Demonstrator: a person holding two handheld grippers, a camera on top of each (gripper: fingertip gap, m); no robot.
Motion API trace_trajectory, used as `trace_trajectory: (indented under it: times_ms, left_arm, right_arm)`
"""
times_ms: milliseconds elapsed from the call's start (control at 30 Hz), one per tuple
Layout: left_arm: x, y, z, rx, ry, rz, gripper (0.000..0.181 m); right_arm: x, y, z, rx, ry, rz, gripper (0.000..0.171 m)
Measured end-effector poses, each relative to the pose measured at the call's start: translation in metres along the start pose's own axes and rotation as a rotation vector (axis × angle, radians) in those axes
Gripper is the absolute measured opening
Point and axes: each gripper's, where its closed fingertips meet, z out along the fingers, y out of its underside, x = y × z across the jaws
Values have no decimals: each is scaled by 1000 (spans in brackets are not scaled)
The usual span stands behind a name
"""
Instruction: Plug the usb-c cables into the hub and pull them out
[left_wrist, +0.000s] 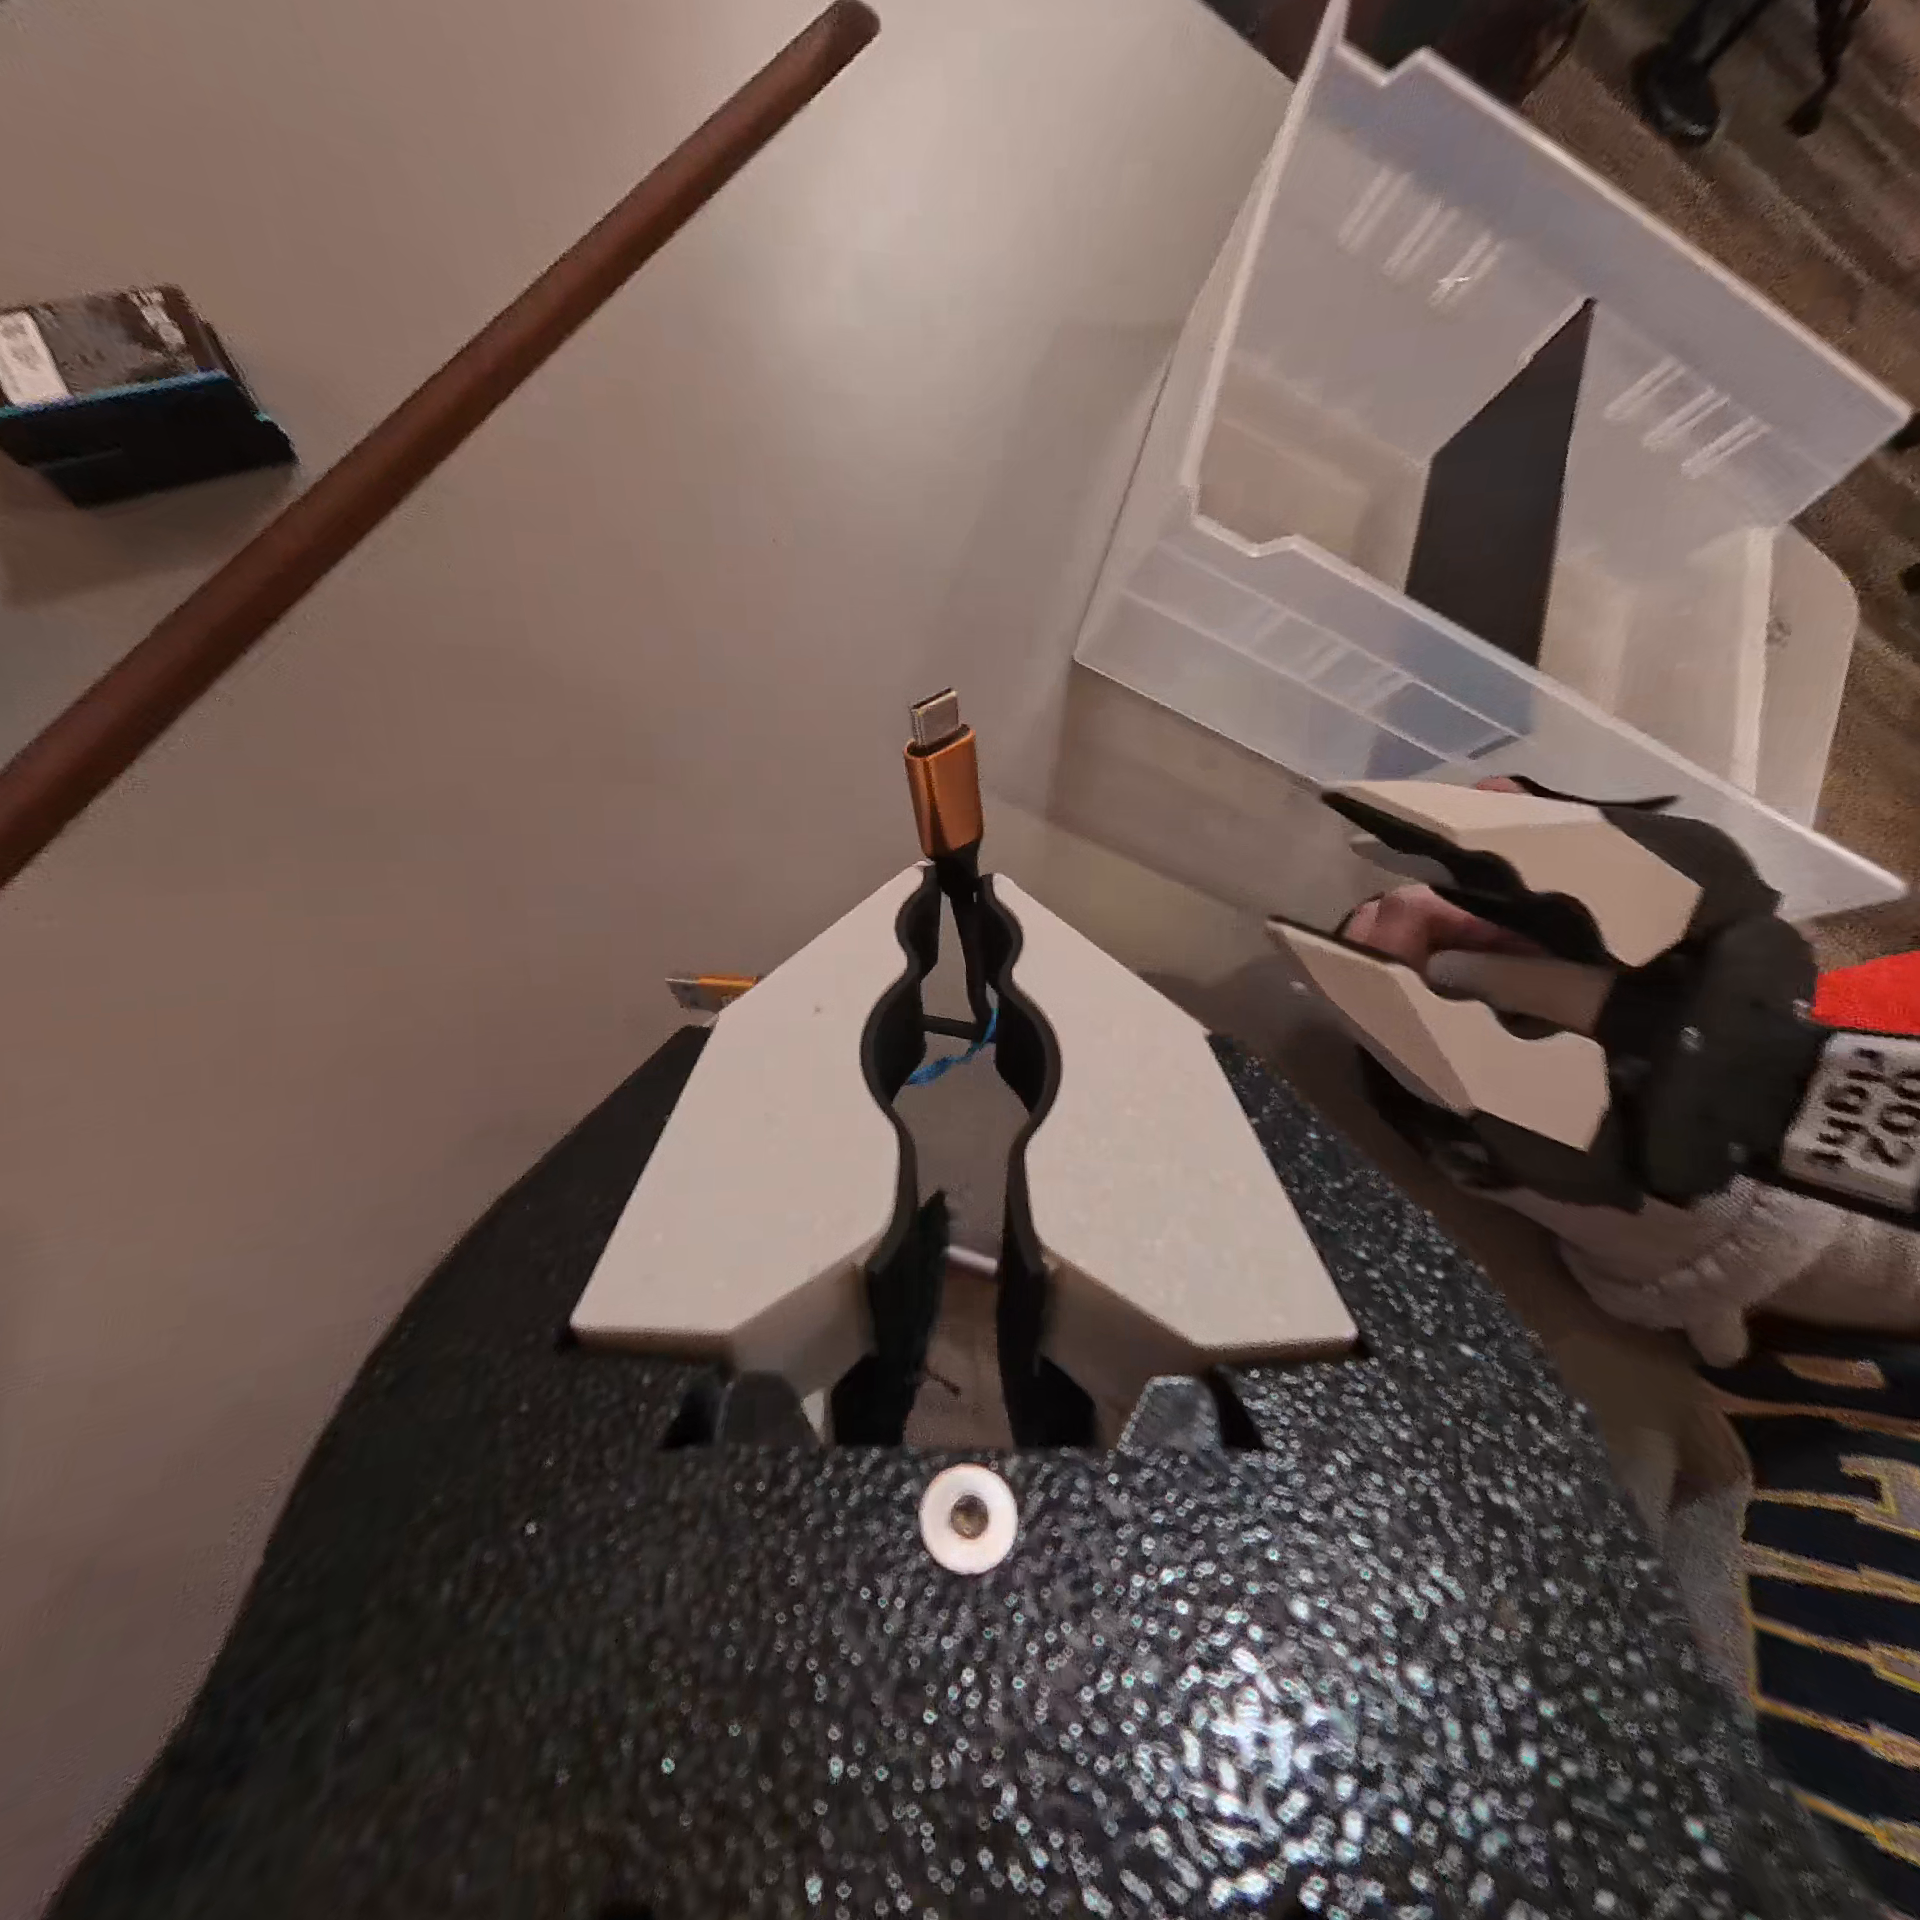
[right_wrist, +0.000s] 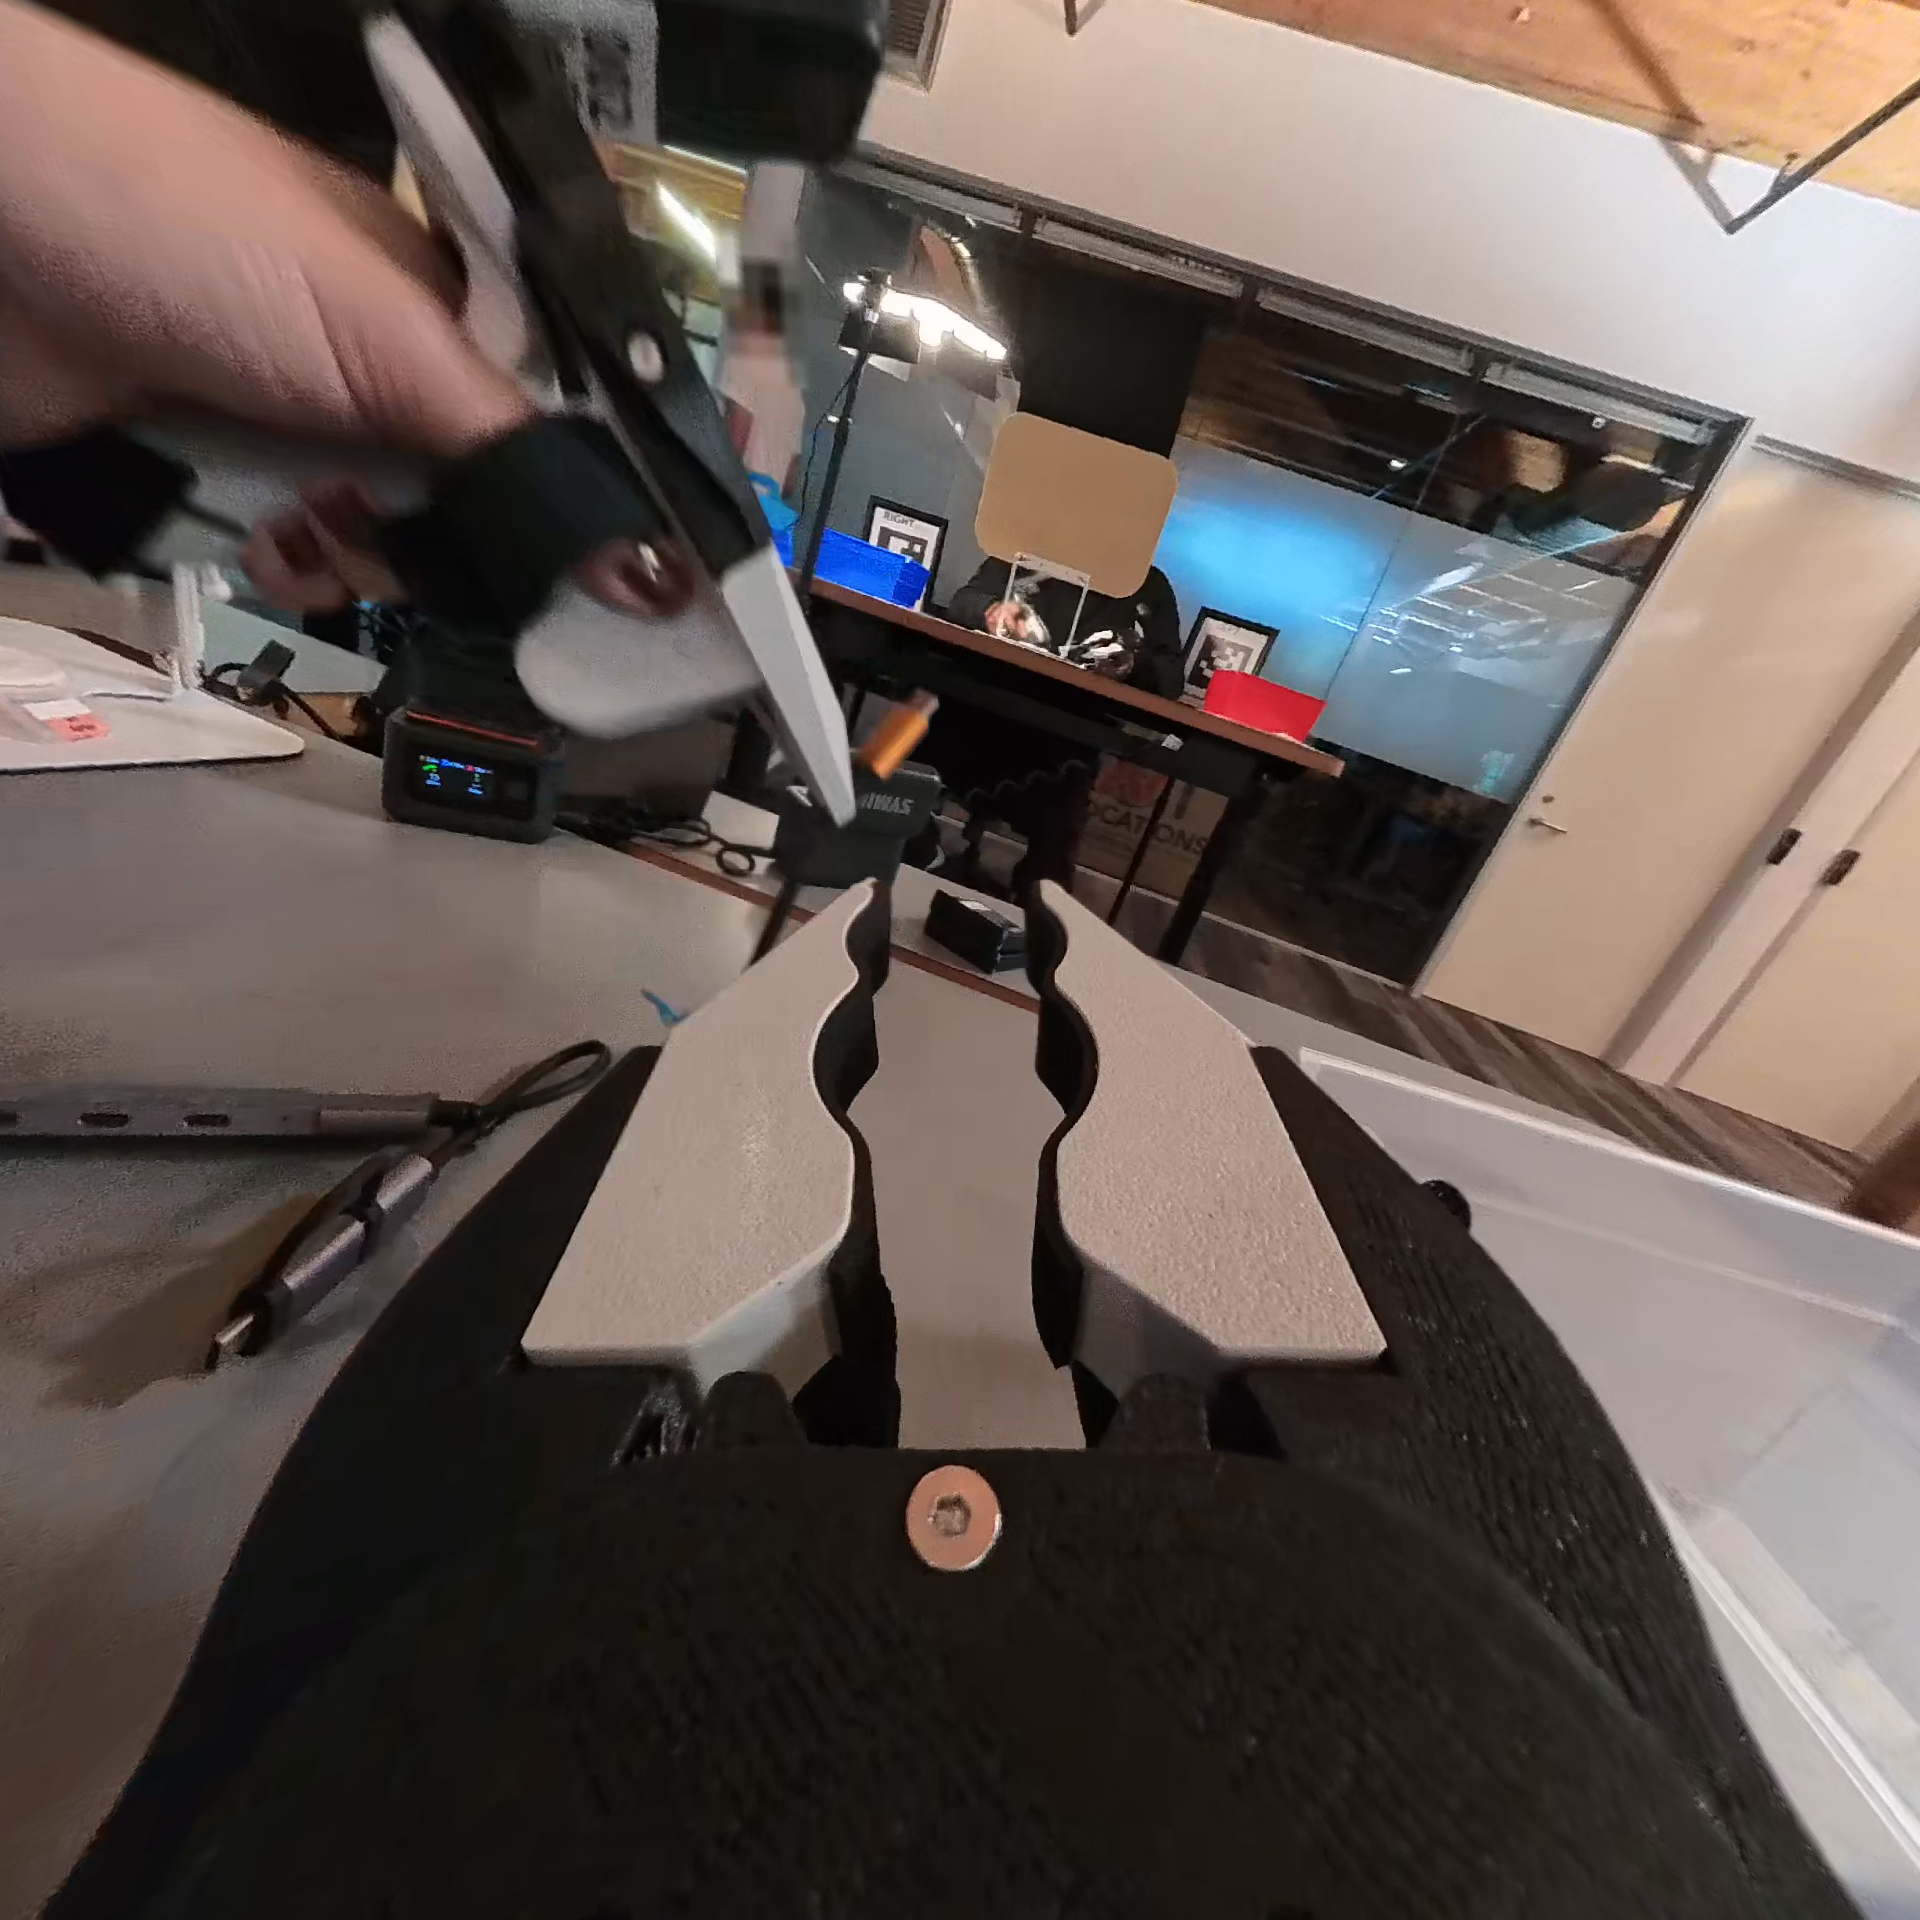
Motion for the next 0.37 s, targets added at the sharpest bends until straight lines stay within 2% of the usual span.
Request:
trace_trajectory:
  times_ms: [133,233,367]
  left_arm:
    - [-9,5,29,31,23,-55,5]
    - [-15,13,46,-6,12,-50,5]
    - [-6,12,53,-19,70,-99,8]
  right_arm:
    - [-5,-3,0,9,-15,-15,24]
    - [-4,-5,0,15,-16,-9,24]
    - [0,-3,-1,6,-10,7,24]
